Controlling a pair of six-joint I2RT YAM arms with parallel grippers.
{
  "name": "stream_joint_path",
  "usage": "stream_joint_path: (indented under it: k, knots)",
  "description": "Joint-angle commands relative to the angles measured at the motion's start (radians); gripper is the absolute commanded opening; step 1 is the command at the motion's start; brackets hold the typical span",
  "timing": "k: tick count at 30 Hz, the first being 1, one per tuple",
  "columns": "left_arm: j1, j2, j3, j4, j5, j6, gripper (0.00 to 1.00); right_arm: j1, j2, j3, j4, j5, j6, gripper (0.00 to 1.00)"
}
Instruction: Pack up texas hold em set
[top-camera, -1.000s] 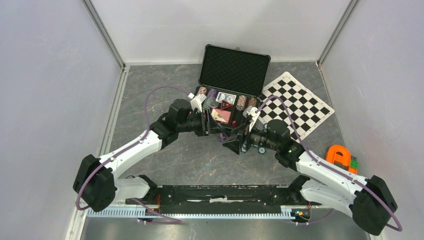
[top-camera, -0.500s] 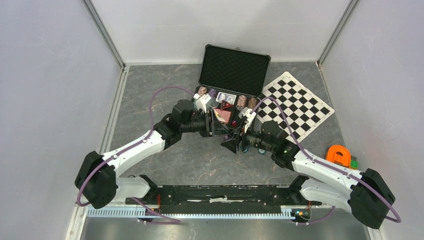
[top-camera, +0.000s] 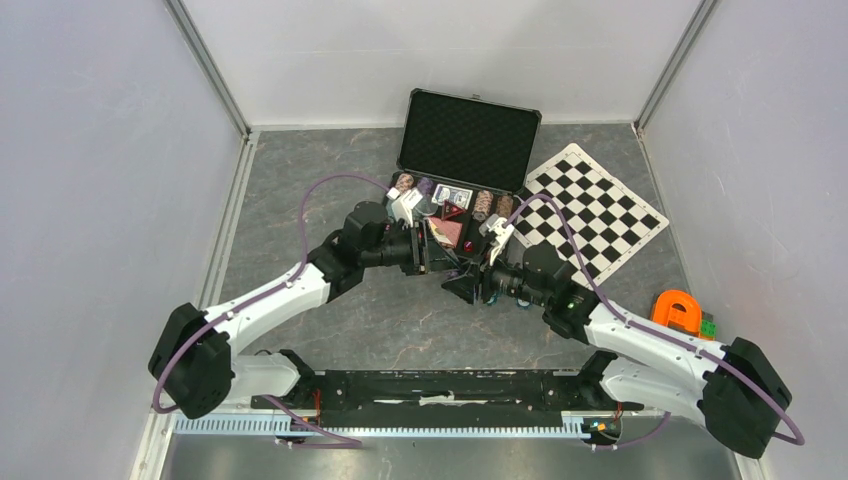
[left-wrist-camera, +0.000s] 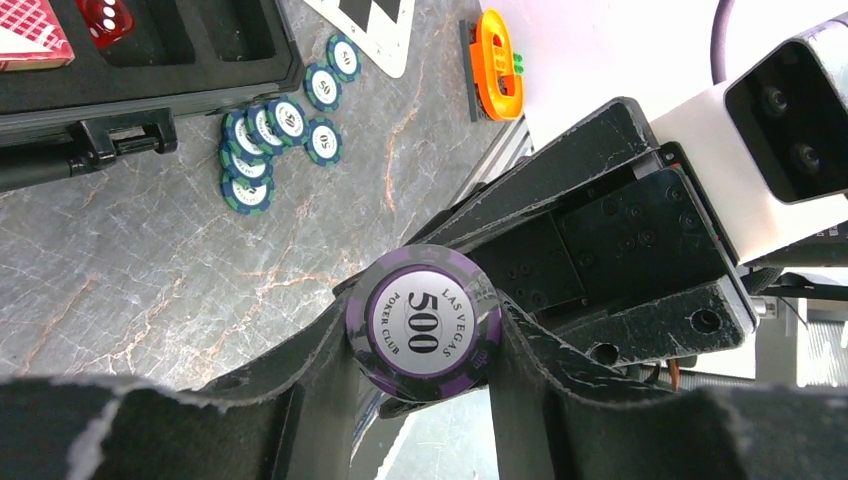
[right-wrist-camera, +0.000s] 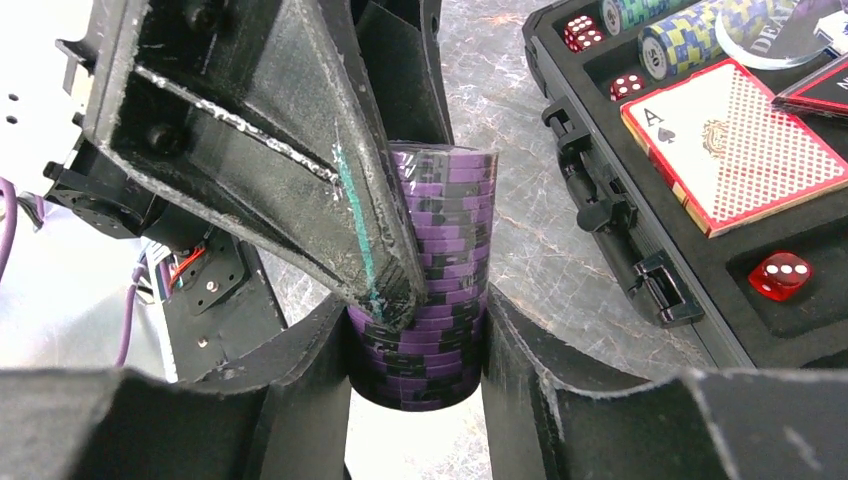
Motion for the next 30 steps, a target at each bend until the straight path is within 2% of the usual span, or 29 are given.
stream_joint_path:
  k: [1, 4, 7, 9, 15, 19, 23, 30]
  knots:
    - [-0.002, -0.098, -0.018, 0.064, -0.041, 0.036, 0.56, -0.003, -0.015, -0.007, 0.043, 0.061, 0.003, 0.16]
    - [0.006, -0.149, -0.019, 0.006, -0.084, 0.093, 0.72, -0.004, -0.019, -0.025, 0.027, 0.093, -0.001, 0.12]
    - [0.032, -0.187, -0.027, -0.02, -0.086, 0.139, 0.92, -0.005, -0.02, -0.04, -0.003, 0.152, -0.004, 0.08]
    - [0.059, -0.228, -0.047, -0.015, -0.1, 0.156, 1.0, -0.004, -0.013, -0.045, -0.024, 0.184, -0.004, 0.06]
    - [0.122, -0.357, -0.088, -0.08, -0.234, 0.228, 1.0, -0.014, 0.014, -0.034, -0.085, 0.274, 0.004, 0.03]
    - [0.124, -0.425, -0.107, -0.167, -0.361, 0.3, 1.0, -0.029, 0.021, -0.002, -0.128, 0.371, 0.008, 0.02]
    - [0.124, -0.512, -0.143, -0.198, -0.405, 0.384, 1.0, -0.044, 0.031, 0.039, -0.187, 0.485, 0.039, 0.02]
    - [0.124, -0.682, -0.266, -0.154, -0.584, 0.322, 1.0, -0.074, 0.042, 0.084, -0.224, 0.629, 0.103, 0.03]
